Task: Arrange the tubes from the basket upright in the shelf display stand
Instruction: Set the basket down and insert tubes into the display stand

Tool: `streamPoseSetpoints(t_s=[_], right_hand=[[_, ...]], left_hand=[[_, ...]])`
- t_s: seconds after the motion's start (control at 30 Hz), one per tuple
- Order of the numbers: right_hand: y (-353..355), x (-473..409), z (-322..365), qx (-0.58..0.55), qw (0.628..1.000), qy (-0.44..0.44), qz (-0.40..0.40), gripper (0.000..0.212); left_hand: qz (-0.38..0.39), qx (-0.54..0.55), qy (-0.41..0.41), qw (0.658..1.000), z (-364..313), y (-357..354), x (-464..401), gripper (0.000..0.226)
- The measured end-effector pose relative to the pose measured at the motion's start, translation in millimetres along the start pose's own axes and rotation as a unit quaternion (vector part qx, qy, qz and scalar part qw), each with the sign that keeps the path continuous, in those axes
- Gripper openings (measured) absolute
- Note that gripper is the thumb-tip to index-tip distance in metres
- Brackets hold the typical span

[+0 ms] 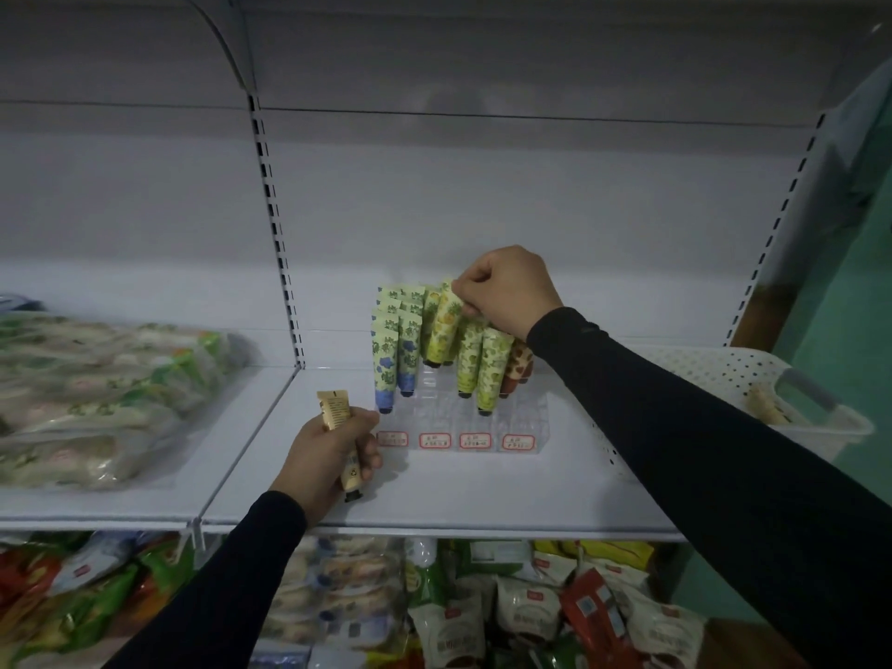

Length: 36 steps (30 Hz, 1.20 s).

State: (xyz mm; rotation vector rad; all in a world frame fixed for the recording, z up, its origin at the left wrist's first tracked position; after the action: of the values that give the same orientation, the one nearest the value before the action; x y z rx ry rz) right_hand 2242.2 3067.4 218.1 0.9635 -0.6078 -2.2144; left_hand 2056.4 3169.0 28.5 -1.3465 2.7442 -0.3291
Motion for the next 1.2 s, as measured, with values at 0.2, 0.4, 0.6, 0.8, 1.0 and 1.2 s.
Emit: streamPoseSetpoints(t_s=[0.2,0.4,0.6,0.8,1.0,1.2], right_hand=[[-25,-15,2,0.124,0.992,0.029,0.022,0.026],[-34,-22,3,0.136,0.989,0.043,0.028,0.027],[-39,-25,3,0.14,0.989,0.038,0.038,0.024],[-46,-26,5,0.186,0.98,0.059,0.041,0.028],[-44,-28,-5,0.204,0.978,0.042,0.032,0.029],[-46,-29,-1,0.199,0.978,0.052,0.041,0.045]], left_hand=[[0.002,0.007,0.0,1.0,7,6,-6,0.008],[0.011,0.001,0.01,1.0,12,7,-9,0.008],[0.016,-0.003,0.004,1.0,12,8,-9,0.009],[0.017,0.001,-0.001,1.0,11,7,-8,0.007],[0.024,0.001,-0.001,1.0,12,8,-9,0.007],[0.022,0.012,0.0,1.0,11,6,-8,0.007]])
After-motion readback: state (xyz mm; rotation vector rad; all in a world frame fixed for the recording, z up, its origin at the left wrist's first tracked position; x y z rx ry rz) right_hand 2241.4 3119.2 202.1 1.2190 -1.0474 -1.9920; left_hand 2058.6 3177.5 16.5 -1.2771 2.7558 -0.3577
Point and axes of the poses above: each hand's wrist, its own x-axis away from the middle knuckle, its own y-axis out of the back of the hand, z = x × y, the point moved 8 cm from there along -x, towards the middle knuckle, and after that the axes turned 1 degree about -y, right-handed, at the moved point
